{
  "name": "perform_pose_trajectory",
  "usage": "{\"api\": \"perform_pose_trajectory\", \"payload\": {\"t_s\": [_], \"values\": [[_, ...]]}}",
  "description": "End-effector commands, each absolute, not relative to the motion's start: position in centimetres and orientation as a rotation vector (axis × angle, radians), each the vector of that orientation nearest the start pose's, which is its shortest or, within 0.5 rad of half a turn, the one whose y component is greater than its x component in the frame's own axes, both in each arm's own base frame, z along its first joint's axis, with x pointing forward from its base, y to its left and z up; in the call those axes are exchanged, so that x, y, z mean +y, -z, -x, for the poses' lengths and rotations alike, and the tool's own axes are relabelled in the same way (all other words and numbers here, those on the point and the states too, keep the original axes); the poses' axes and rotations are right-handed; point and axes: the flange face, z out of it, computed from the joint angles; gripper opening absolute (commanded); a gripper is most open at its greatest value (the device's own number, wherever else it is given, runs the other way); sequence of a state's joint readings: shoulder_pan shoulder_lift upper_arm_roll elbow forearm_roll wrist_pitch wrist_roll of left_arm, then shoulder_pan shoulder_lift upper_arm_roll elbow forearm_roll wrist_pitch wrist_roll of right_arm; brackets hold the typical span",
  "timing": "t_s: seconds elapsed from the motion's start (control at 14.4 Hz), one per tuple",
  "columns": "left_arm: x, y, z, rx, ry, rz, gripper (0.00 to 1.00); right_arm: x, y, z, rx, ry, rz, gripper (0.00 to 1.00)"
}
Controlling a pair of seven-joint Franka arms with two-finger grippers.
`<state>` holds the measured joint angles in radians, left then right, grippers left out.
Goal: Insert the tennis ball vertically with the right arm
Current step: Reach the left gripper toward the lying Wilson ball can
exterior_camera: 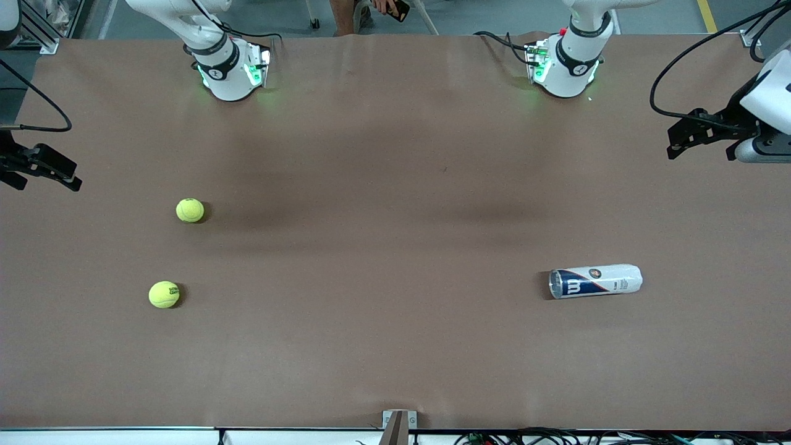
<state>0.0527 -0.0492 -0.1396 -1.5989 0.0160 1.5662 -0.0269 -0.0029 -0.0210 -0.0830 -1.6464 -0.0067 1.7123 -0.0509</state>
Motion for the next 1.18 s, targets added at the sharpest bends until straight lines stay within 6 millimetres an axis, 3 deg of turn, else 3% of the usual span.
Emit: {"api": "perform_pose_trajectory", "payload": {"t_s": [0.0, 0.28, 0.62, 1.11], "values": [[-4.9, -64.2, -53.9, 0.095, 0.037, 3.117, 1.00, -4.9, -61.8, -55.5, 0.053, 0.148, 3.159, 1.00], [-4.4, -64.5, -54.0, 0.111, 0.047, 3.112, 1.00, -4.9, -61.9, -55.5, 0.053, 0.151, 3.159, 1.00], [-4.2, -59.9, -57.0, 0.200, -0.004, 3.118, 1.00, -4.9, -61.8, -55.5, 0.056, 0.151, 3.159, 1.00], [-11.3, -50.7, -61.4, 0.553, -0.088, 3.030, 1.00, -5.0, -61.8, -55.6, 0.058, 0.156, 3.160, 1.00]]}}
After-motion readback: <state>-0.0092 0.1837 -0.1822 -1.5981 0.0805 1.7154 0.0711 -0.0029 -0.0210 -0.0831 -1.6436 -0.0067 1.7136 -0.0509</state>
